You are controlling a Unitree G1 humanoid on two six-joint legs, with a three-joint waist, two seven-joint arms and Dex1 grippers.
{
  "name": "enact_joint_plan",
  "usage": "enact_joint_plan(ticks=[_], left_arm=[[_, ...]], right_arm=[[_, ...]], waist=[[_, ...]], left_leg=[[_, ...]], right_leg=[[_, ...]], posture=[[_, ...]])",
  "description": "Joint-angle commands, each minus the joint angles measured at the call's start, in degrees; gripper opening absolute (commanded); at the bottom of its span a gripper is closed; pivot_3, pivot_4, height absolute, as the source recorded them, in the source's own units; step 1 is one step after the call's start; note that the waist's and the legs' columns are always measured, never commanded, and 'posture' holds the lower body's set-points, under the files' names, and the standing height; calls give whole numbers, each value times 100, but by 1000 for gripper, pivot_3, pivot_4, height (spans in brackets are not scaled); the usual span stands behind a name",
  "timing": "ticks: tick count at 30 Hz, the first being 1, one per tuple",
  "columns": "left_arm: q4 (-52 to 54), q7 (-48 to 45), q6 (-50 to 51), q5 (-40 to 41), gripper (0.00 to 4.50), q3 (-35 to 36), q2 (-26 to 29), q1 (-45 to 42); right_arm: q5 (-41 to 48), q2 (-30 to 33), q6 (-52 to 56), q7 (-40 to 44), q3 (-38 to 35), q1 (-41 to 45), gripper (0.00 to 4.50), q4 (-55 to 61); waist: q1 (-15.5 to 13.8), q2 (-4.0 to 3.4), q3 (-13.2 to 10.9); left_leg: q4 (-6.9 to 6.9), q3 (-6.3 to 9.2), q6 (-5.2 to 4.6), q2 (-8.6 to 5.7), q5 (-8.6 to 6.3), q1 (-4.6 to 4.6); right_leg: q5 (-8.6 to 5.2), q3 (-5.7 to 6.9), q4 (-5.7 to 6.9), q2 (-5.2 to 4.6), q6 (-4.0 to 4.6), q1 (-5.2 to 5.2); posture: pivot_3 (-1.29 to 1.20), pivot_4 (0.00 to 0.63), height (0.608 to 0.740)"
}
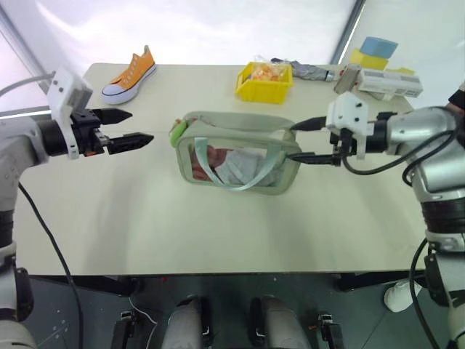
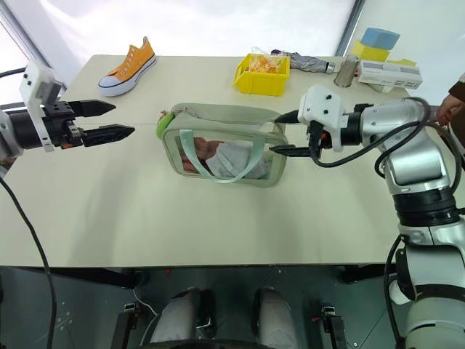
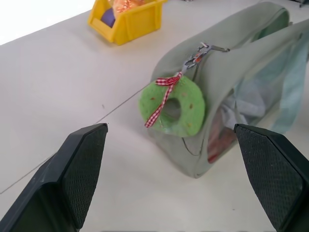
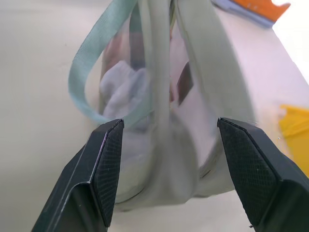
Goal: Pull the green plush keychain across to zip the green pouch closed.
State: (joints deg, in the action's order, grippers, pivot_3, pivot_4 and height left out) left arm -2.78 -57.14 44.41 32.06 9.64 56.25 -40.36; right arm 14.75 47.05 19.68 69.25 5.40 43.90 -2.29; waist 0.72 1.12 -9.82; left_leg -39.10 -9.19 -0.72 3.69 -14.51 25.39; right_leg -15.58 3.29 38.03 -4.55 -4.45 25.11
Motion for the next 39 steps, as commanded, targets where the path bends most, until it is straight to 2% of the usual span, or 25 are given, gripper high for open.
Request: enact_joint_plan(ticks=[1,3,7,8,14,31,32,33,39], left_arm=[[-182,-2,-290,-187,4500,-97,-101,-312],[-367,-15,-475,-339,4500,-224,-229,-363],[-530,13,-752,-564,4500,-416,-515,-377],[-597,48,-828,-628,4500,-456,-606,-406],[-1220,353,-1214,-925,4500,-519,-1214,-803],[-1795,-21,-1556,-1261,4500,-766,-1611,-863],[-1851,-20,-1587,-1278,3946,-756,-1634,-895],[-1906,-35,-1599,-1267,3644,-726,-1649,-928],[-1956,-115,-1629,-1249,565,-658,-1667,-972]], right_arm=[[56,-127,81,-172,-84,-15,2947,271],[56,-204,91,-176,-50,-36,2322,274],[-15,-300,7,-228,-11,-5,224,216],[-29,-321,5,-244,0,4,62,221],[-64,-376,31,-279,28,-59,62,366],[-66,-395,184,-362,11,103,62,393],[-70,-396,184,-369,6,111,0,382],[-72,-397,188,-376,4,117,0,379],[-57,-406,234,-416,-6,129,0,404]], waist=[[0,0,0],[-1,0,0],[-1,0,0],[-1,0,0],[-4,0,1],[3,-1,1],[3,-1,1],[3,-1,1],[5,-1,1]], left_leg=[[0,-1,0,-3,0,0],[0,-3,0,-5,0,0],[-1,-4,0,-6,0,0],[-1,-4,0,-6,0,0],[-3,-4,0,-6,0,0],[-3,-5,0,-6,0,-2],[-3,-6,0,-6,0,-2],[-4,-5,0,-6,0,-2],[-4,-5,0,-6,0,-1]], right_leg=[[0,0,0,0,0,0],[0,0,0,0,0,0],[0,0,1,0,0,0],[0,0,1,0,0,0],[0,0,2,1,-1,-1],[1,0,5,0,-1,-1],[1,0,5,0,-1,-1],[1,0,5,0,-1,-1],[1,0,5,0,-1,0]], posture=[[0,150,740],[0,150,740],[0,150,740],[0,150,740],[0,150,740],[0,150,740],[0,150,740],[0,150,740],[0,150,740]])
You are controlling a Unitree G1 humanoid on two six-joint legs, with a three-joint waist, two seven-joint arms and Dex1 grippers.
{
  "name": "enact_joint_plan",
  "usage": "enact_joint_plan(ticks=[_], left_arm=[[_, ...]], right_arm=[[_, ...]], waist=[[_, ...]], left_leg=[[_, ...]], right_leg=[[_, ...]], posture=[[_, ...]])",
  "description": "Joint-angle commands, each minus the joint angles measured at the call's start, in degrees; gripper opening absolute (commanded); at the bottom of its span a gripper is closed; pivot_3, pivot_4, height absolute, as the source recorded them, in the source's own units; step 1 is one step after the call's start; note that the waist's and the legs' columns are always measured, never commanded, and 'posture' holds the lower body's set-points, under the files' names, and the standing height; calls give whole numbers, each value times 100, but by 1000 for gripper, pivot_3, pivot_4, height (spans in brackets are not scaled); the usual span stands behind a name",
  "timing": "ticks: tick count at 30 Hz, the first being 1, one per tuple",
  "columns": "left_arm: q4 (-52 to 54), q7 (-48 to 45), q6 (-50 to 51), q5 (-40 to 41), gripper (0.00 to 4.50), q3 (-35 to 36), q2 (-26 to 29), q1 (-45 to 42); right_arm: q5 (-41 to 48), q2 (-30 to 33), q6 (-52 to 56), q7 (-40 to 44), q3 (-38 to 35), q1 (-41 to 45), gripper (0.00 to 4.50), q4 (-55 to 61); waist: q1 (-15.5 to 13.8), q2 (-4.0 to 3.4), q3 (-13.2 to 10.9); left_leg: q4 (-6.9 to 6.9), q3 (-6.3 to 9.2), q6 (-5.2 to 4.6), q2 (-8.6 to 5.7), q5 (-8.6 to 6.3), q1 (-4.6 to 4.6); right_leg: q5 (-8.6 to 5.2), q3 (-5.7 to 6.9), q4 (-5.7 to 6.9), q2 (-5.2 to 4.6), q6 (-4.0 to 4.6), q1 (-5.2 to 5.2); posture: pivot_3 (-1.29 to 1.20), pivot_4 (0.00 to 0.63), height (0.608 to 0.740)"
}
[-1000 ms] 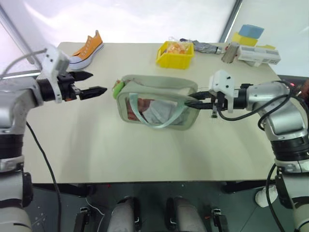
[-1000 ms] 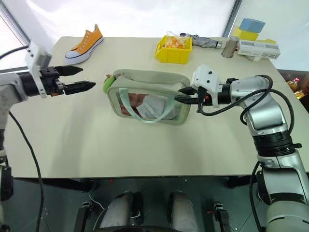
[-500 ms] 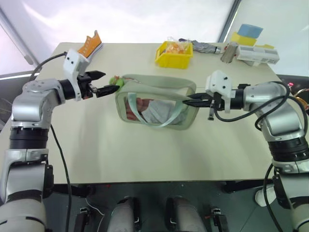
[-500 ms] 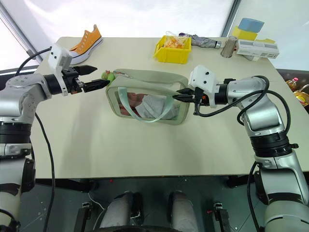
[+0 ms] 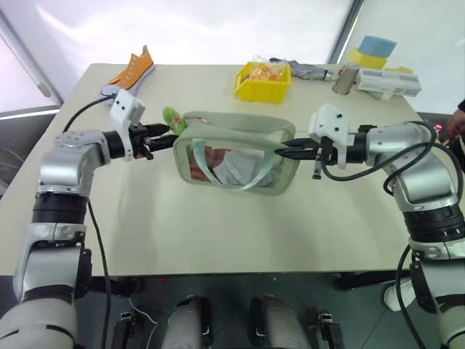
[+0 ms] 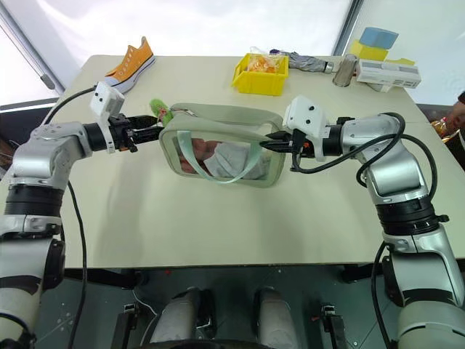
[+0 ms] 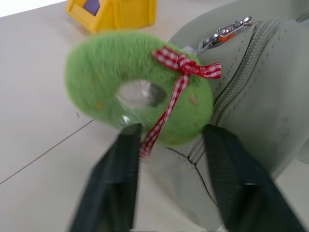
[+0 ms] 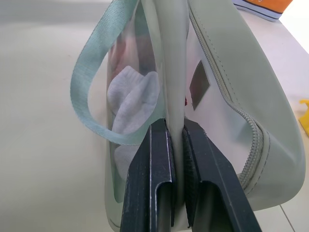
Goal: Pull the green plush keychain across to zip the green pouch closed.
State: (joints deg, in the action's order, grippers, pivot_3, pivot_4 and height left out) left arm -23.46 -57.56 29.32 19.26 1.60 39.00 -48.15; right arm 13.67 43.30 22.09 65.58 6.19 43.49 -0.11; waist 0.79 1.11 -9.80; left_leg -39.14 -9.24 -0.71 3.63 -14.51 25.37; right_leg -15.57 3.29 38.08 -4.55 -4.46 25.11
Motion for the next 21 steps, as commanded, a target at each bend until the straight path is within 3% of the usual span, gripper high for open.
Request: enact_joint_plan(ticks=[1,16,21], left_arm=[[129,-77,-121,31,29,145,61,-193],[591,-393,96,168,29,209,293,-159],[736,-550,135,175,2388,230,430,-28]], right_arm=[[47,-27,-14,-49,-88,169,0,181],[-37,-70,-104,-62,-82,247,0,29],[-57,-73,-121,-45,-93,224,0,7]], waist=[[-3,0,0],[2,0,0],[1,0,0]], left_leg=[[0,0,0,0,0,0],[-1,0,0,0,0,0],[0,0,0,0,0,0]], right_leg=[[0,0,0,0,0,0],[0,0,0,0,0,0],[0,0,1,0,0,0]], posture=[[0,150,740],[0,150,740],[0,150,740]])
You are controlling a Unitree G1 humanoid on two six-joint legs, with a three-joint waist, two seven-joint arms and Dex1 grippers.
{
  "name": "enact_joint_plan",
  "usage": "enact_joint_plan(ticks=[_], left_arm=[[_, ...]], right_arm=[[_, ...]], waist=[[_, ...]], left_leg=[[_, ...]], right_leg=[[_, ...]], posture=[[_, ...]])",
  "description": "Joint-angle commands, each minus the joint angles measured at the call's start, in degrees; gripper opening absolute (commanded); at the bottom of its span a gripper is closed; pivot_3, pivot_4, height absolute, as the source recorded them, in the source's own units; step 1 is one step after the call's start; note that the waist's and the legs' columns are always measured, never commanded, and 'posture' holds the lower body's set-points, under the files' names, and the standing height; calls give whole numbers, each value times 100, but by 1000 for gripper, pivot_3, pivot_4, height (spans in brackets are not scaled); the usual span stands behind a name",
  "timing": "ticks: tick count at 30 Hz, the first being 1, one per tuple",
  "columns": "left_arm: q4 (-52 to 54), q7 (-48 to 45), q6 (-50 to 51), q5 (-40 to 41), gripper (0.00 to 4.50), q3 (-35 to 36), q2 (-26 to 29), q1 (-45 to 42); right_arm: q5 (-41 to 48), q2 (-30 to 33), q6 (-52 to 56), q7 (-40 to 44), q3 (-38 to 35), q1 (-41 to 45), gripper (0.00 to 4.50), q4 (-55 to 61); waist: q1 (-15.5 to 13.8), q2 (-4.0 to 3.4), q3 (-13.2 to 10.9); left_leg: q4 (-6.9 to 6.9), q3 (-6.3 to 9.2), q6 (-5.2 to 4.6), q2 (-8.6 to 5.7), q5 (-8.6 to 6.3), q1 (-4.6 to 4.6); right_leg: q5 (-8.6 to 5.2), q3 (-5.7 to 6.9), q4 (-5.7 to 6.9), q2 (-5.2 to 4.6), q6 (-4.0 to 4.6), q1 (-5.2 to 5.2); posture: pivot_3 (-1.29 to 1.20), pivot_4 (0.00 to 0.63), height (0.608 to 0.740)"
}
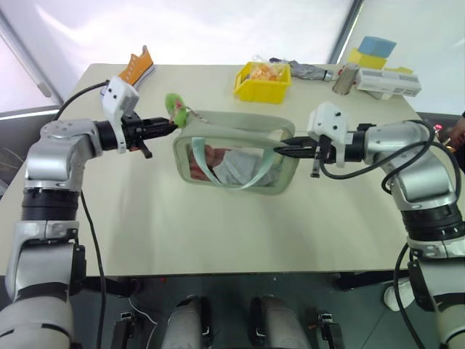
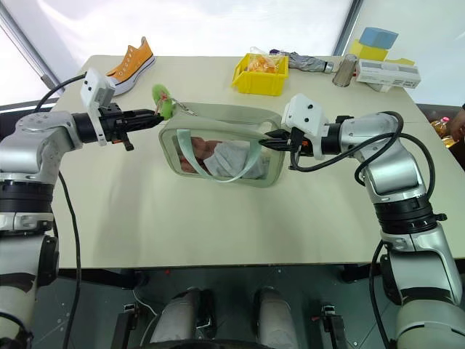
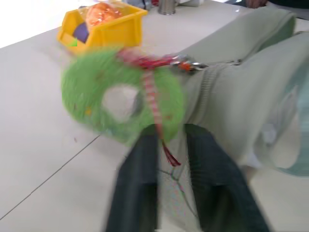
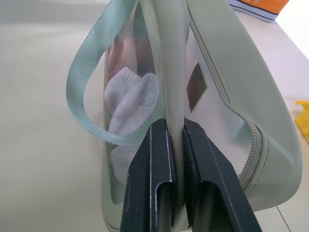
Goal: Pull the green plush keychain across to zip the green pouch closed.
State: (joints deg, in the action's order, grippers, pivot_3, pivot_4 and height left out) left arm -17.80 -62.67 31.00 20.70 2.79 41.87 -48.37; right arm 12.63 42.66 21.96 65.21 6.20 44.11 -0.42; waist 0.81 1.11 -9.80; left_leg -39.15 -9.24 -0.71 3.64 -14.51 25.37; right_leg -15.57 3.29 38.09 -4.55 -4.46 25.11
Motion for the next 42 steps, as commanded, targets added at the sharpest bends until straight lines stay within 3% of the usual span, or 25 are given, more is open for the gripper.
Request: enact_joint_plan(ticks=[1,2,4,20,23,30,35,39,42], left_arm=[[170,5,-60,11,2885,137,155,-13],[153,44,-70,2,3582,163,169,-48],[120,107,-77,-7,4480,184,188,-123],[-641,454,-927,-435,4480,26,-172,-336],[-838,484,-1152,-524,3705,30,-272,-390],[-889,452,-1237,-468,161,121,-391,-520],[-681,306,-1159,-471,71,108,-236,-523],[114,370,-700,-270,71,186,-142,-870],[798,134,-748,-396,71,-246,-194,-685]], right_arm=[[47,-5,-109,-7,-101,148,0,43],[46,-3,-111,-6,-105,136,0,45],[45,-4,-112,-8,-108,131,0,44],[47,-15,-51,9,-84,171,0,85],[54,-23,-29,1,-83,174,0,105],[64,-22,30,-27,-96,132,0,171],[74,-1,71,-50,-131,81,0,238],[65,25,78,-85,-165,66,0,256],[66,1,71,-115,-154,68,0,229]], waist=[[-1,0,0],[-3,0,0],[-3,0,0],[-6,0,0],[-6,0,0],[-6,0,0],[-3,0,0],[-10,1,0],[-16,0,0]], left_leg=[[0,0,0,0,0,0],[0,0,0,0,0,0],[0,0,0,0,0,0],[-1,0,0,-1,0,0],[-1,-1,0,-1,0,0],[-1,-1,0,-1,0,1],[-1,-1,0,-1,0,0],[-2,-1,0,0,0,2],[-3,1,0,-1,0,2]], right_leg=[[0,0,0,0,0,0],[0,0,0,0,0,0],[0,0,0,0,0,0],[0,0,0,0,0,0],[0,0,0,0,0,0],[0,0,0,0,0,0],[0,0,1,0,0,0],[0,0,0,0,0,0],[0,0,0,-2,0,-3]], posture=[[0,150,740],[0,150,740],[0,150,740],[0,150,740],[0,150,740],[0,150,740],[0,150,740],[0,150,740],[0,150,740]])
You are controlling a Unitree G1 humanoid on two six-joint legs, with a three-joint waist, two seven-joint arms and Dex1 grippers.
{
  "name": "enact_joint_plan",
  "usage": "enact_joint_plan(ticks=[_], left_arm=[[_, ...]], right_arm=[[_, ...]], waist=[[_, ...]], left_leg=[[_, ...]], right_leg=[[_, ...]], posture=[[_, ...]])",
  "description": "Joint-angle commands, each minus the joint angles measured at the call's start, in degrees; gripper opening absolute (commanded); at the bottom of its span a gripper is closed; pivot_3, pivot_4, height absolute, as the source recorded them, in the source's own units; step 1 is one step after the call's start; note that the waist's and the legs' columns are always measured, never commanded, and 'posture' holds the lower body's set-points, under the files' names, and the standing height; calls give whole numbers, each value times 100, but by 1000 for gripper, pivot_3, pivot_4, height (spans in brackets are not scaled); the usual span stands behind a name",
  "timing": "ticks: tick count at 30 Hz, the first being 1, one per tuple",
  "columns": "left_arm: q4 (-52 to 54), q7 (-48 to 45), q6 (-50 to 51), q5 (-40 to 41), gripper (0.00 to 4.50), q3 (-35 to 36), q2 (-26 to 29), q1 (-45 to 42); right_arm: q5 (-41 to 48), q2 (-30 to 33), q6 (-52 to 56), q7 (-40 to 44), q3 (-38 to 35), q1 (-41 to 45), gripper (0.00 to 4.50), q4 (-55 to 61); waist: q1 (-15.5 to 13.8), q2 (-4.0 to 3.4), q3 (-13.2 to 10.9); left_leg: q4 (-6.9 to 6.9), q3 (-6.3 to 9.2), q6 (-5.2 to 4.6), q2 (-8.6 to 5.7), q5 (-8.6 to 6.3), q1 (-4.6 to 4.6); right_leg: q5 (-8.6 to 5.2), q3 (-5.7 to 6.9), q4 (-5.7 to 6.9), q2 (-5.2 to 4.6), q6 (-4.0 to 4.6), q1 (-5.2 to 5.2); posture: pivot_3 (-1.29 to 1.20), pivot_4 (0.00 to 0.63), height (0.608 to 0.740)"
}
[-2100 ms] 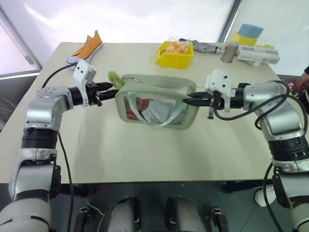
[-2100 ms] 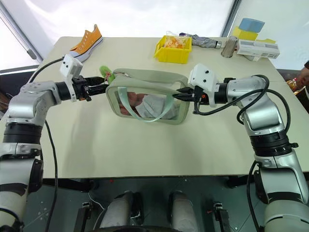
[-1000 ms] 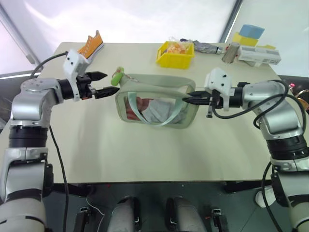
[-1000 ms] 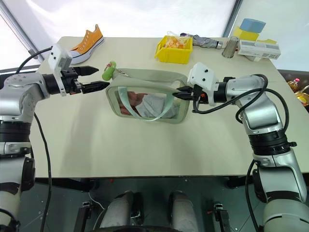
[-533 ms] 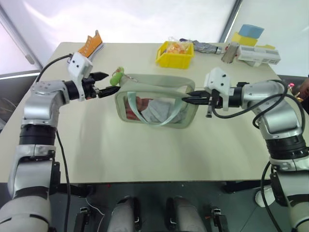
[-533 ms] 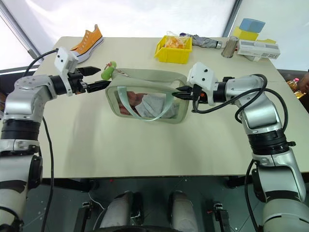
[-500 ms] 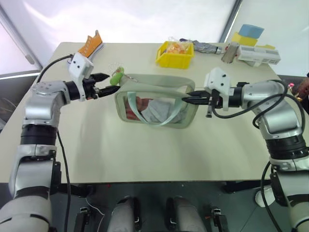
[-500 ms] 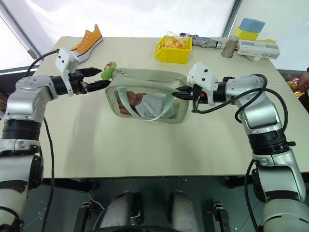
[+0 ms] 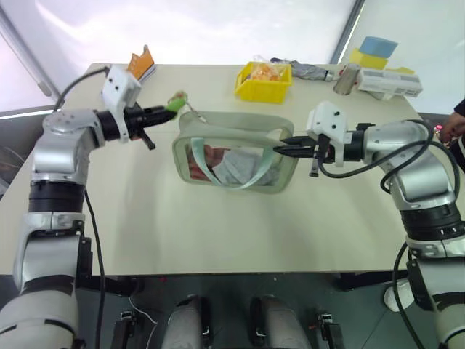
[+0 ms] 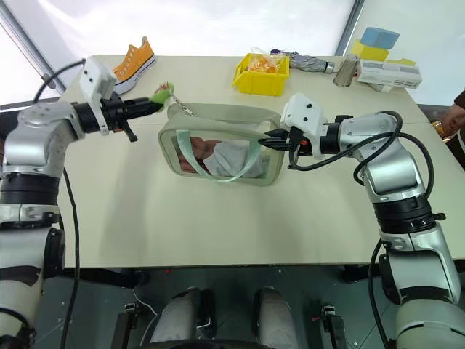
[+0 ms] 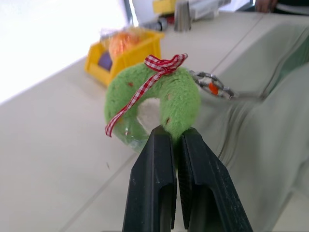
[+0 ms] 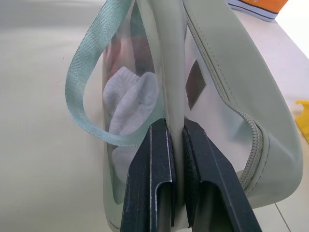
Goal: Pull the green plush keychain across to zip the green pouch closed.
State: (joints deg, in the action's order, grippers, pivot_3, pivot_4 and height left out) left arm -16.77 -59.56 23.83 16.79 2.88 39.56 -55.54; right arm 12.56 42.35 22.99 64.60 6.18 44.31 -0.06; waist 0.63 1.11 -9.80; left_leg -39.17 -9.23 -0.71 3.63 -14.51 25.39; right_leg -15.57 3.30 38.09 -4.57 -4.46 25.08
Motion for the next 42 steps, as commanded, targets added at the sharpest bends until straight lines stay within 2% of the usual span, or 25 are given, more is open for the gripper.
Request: enact_joint_plan(ticks=[1,9,12,17,19,25,29,33,36,39,42], left_arm=[[839,-218,-47,-36,71,-340,24,90],[629,-599,-1117,-785,71,-1040,129,116],[441,-701,-1218,-798,1049,-1030,114,-82],[563,-893,-1126,-787,3587,-972,327,-254],[670,-1102,-1081,-750,4447,-948,536,-265],[754,-1232,-914,-709,4447,-802,985,125],[590,-832,-1002,-744,4447,-673,810,671],[371,-557,-1113,-765,4447,-621,605,788],[183,-406,-1118,-664,3604,-548,443,700],[256,-443,-1005,-538,2145,-523,358,721],[399,-489,-864,-430,489,-519,340,794]], right_arm=[[72,25,-36,-61,-148,46,0,189],[54,5,-57,-92,-144,57,0,147],[50,-1,-72,-106,-148,39,0,154],[22,-25,-128,-132,-112,33,0,126],[4,-43,-174,-117,-85,50,0,82],[-58,-90,-320,-74,-47,178,0,-84],[-74,-107,-368,-54,-37,207,0,-129],[-89,-97,-397,-16,-33,220,0,-161],[-111,-112,-401,-20,-22,250,0,-174],[-137,-110,-403,-23,-12,256,0,-174],[-146,-109,-382,-30,-8,258,0,-157]], waist=[[2,-2,1],[5,-5,3],[5,-5,3],[8,-5,3],[29,-5,3],[18,-5,3],[17,-8,5],[1,-4,2],[3,-4,2],[8,-4,2],[10,-4,2]], left_leg=[[0,0,0,-1,0,-1],[0,-5,0,-2,0,-3],[0,-4,0,-1,0,-3],[0,-2,0,-1,0,-3],[1,-2,0,0,0,-3],[0,-3,0,0,0,-3],[1,-1,0,1,0,-5],[-3,-1,0,1,0,2],[-3,-1,-1,1,0,0],[-3,-2,0,1,0,0],[-3,-2,0,1,0,0]], right_leg=[[0,-1,0,0,0,-1],[0,0,0,3,0,-1],[0,0,0,4,0,-1],[0,0,0,3,0,-1],[0,0,0,3,0,2],[0,0,0,3,0,2],[0,-1,2,3,0,2],[0,0,1,2,0,3],[0,0,1,2,0,2],[0,0,2,3,0,2],[0,0,2,2,0,2]], posture=[[0,150,740],[0,150,740],[0,150,740],[0,150,740],[0,150,740],[0,150,740],[0,150,740],[0,150,740],[0,150,740],[0,150,740],[0,150,740]])
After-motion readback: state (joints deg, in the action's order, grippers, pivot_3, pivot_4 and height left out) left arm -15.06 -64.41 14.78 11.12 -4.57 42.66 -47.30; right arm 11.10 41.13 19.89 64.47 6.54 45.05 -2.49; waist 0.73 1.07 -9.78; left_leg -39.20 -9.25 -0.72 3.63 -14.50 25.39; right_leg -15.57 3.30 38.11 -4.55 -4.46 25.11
